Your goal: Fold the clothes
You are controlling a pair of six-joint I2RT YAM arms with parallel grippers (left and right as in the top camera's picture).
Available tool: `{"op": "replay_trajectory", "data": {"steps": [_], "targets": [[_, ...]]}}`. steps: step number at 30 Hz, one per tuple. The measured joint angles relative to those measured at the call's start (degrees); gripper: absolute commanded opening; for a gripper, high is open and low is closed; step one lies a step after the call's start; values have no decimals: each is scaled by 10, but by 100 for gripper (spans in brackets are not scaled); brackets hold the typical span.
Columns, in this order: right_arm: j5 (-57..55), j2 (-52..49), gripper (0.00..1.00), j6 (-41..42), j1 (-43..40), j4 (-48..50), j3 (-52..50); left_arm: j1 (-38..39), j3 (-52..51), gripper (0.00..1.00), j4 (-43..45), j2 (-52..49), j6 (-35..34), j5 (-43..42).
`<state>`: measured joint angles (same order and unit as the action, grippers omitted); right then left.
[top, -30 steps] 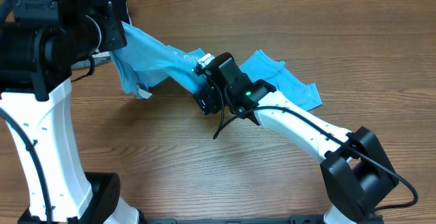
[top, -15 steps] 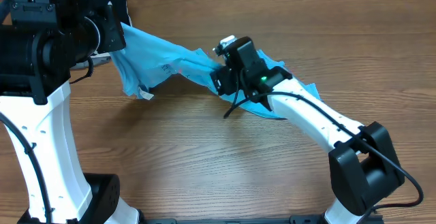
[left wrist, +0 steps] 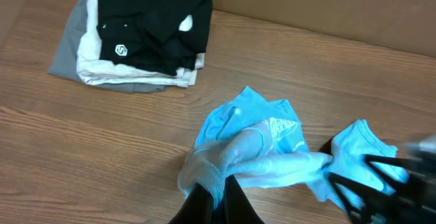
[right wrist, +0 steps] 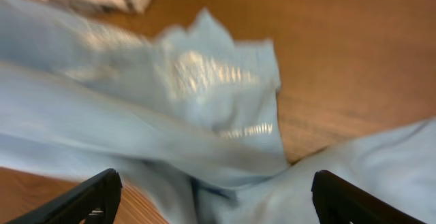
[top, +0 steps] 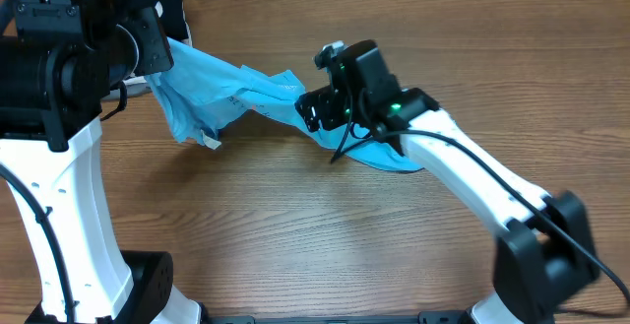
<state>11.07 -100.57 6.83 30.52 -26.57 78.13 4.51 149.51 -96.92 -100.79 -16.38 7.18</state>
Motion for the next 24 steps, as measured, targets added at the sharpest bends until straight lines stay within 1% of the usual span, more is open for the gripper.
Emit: {"op": "replay_trajectory", "data": {"steps": [4, 6, 9, 14, 16, 24], "targets": [[-12, 49, 94, 5, -2, 1, 22, 0, 0, 4, 0, -4, 0, 2], [-15, 51, 94, 6, -3, -1, 31, 0, 0, 4, 0, -7, 0, -1], [-16, 28, 94, 7, -3, -9, 33, 0, 0, 4, 0, -9, 0, -3], [-21, -54, 94, 7, 6, -36, 30, 0, 0, 5, 0, -9, 0, -5], [-23, -71, 94, 7, 11, -44, 28, 0, 0, 5, 0, -9, 0, -5], [-22, -73, 95, 6, 33, -45, 26, 0, 0, 6, 0, -9, 0, -5]]}}
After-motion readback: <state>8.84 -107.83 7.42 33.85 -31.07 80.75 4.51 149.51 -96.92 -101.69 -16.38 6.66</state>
